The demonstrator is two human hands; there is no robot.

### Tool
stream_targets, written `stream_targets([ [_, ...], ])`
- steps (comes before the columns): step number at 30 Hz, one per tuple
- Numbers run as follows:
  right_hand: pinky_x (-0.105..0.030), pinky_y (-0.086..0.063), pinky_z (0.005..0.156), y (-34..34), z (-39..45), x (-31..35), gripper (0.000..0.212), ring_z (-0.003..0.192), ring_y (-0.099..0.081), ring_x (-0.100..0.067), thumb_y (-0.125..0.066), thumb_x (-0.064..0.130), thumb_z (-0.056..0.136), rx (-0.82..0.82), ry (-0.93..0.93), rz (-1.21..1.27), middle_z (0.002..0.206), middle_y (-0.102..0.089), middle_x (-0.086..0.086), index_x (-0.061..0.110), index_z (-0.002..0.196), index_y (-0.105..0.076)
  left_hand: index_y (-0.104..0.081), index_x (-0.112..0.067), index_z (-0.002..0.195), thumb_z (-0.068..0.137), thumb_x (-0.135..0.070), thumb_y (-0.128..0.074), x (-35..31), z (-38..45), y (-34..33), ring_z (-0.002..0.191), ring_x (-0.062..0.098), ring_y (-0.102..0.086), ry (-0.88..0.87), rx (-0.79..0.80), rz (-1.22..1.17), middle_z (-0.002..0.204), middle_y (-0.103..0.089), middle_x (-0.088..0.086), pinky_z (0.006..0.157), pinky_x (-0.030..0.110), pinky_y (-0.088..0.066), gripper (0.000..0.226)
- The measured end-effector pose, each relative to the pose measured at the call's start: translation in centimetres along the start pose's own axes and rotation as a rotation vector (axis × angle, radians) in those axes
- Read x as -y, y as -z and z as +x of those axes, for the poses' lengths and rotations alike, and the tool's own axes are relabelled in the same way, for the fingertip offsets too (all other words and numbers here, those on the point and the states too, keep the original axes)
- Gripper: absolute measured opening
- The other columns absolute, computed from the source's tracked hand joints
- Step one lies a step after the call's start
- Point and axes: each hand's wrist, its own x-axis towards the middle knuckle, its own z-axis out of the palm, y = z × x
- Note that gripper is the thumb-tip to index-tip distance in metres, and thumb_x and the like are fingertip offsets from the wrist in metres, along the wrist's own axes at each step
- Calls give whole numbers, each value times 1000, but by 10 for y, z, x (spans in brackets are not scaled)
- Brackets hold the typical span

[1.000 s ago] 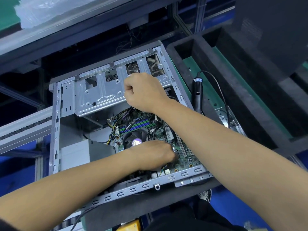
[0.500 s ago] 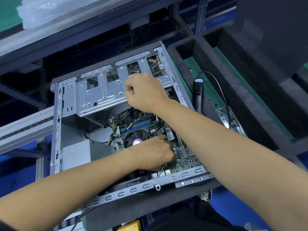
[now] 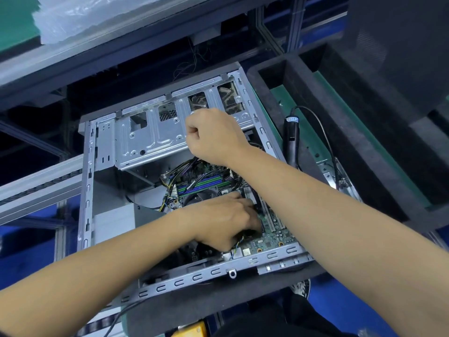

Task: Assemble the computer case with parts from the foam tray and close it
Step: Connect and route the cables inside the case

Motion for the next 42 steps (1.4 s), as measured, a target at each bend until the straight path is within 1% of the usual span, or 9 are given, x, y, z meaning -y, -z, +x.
stream_targets([
  [4, -27, -25, 50, -1, 0, 1, 33, 61, -40, -20, -49, 7, 81, -6, 0, 4, 67, -47, -3, 20, 57, -31, -60, -14, 121, 78, -13, -56, 6, -5, -1, 117, 23, -51, 73, -66, -228, 124, -58, 6, 100, 37, -39, 43],
  [9, -27, -28, 51, -1, -1, 0, 19, 64, -46, -23, -49, 8, 83, -12, 11, -20, 73, -57, -8, 12, 65, -45, -57, -14, 127, 75, -5, -54, 15, -25, 7, 124, 13, -44, 80, -98, -571, 131, -54, 2, 108, 28, -31, 53],
  [12, -29, -35, 53, 0, -4, 1, 16, 67, -51, -25, -49, 7, 84, -39, 42, -54, 75, -59, -7, 10, 68, -50, -67, -14, 110, 90, -12, -56, 23, -42, 5, 92, -6, -57, 233, -312, -668, 100, -66, -11, 84, 13, -42, 23],
  [15, -31, -36, 56, 1, -9, 7, 15, 67, -51, -24, -50, 6, 84, -109, 89, -36, 75, -53, 0, 11, 71, -52, -66, -12, 74, 93, -30, -57, 30, -60, -1, 60, 16, -59, 404, -622, -728, 62, -63, 0, 62, 30, -46, 28],
  [19, -33, -40, 54, 5, -16, 11, 14, 64, -52, -26, -51, 4, 80, -304, 106, 20, 74, -57, -5, 5, 72, -62, -68, -23, 65, 80, -34, -74, 45, -69, -6, 56, 16, -57, 612, -925, -703, 61, -65, -4, 56, 29, -44, 19],
  [23, -34, -39, 57, 11, -18, 10, 14, 67, -51, -21, -53, 1, 83, -414, 30, 87, 76, -57, 0, 6, 77, -64, -66, -25, 63, 77, -28, -78, 58, -64, 0, 44, 11, -47, 736, -1055, -786, 54, -62, 1, 47, 20, -39, 18],
  [28, -32, -36, 61, 17, -17, 21, 14, 70, -50, -18, -51, 12, 92, -310, 42, -26, 81, -58, 7, 9, 95, -65, -61, -28, 70, 93, -6, -52, 57, -61, 5, 64, 24, -62, 776, -1193, -829, 65, -64, -1, 66, 43, -55, 33],
  [35, -32, -33, 59, 33, -25, 41, 19, 71, -50, -23, -45, 13, 97, -87, 46, -151, 78, -57, 1, 10, 98, -63, -65, -19, 87, 87, 3, -45, 39, -72, -4, 74, 0, -57, 823, -1330, -749, 83, -64, -11, 59, 4, -41, 30],
  [42, -41, -50, 79, 39, -47, 45, 25, 90, -56, -25, -46, -2, 84, 85, -8, -99, 99, -58, -4, 11, 97, -64, -66, -19, 87, 88, -2, -51, 29, -76, -14, 51, -1, -49, 859, -1375, -736, 73, -61, -13, 49, 8, -37, 22],
])
